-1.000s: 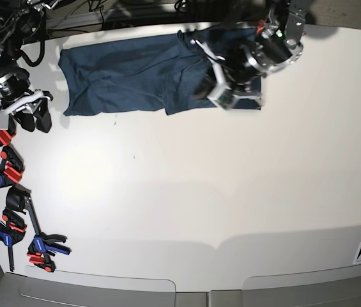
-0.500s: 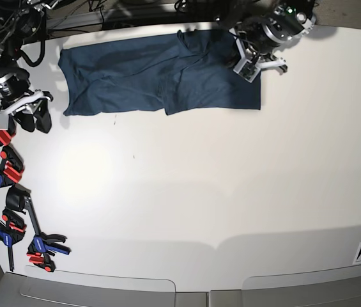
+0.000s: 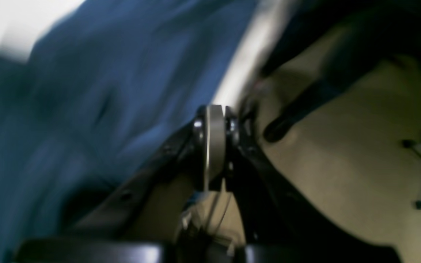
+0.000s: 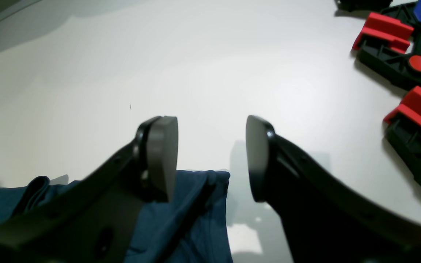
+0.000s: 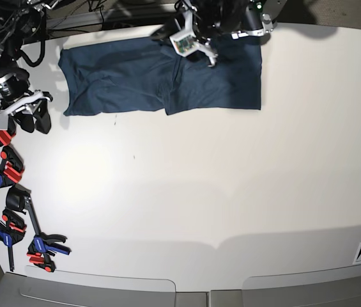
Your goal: Fold the T-shirt properly
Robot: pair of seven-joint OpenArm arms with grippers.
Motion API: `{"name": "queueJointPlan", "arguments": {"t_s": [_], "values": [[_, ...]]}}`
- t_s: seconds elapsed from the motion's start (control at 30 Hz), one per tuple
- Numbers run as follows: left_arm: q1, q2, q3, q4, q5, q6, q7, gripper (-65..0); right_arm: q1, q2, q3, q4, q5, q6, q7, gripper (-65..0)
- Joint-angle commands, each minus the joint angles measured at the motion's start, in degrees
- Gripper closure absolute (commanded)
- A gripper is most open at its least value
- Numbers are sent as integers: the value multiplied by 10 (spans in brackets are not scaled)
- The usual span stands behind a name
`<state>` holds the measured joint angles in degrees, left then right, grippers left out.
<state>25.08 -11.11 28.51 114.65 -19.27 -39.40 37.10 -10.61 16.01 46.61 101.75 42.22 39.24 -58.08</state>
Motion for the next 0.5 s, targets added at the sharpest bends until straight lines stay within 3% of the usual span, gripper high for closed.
{"name": "queueJointPlan", "arguments": {"t_s": [0.0,0.2,0.33,0.47], "values": [[-2,0,1,19,-30,-6,-17,0,5,10,2,11,14,2,15,-277],[-3,-1,-1,43,-43,-6,11,0,4,10,2,11,14,2,15,-277],[-3,0,-1,47,26,-6,12,0,5,12,2,11,-5,2,17,-277],[-3,-4,-1,47,129,94,10,0,4,26,3,11,-81,-27,52,-278]]}}
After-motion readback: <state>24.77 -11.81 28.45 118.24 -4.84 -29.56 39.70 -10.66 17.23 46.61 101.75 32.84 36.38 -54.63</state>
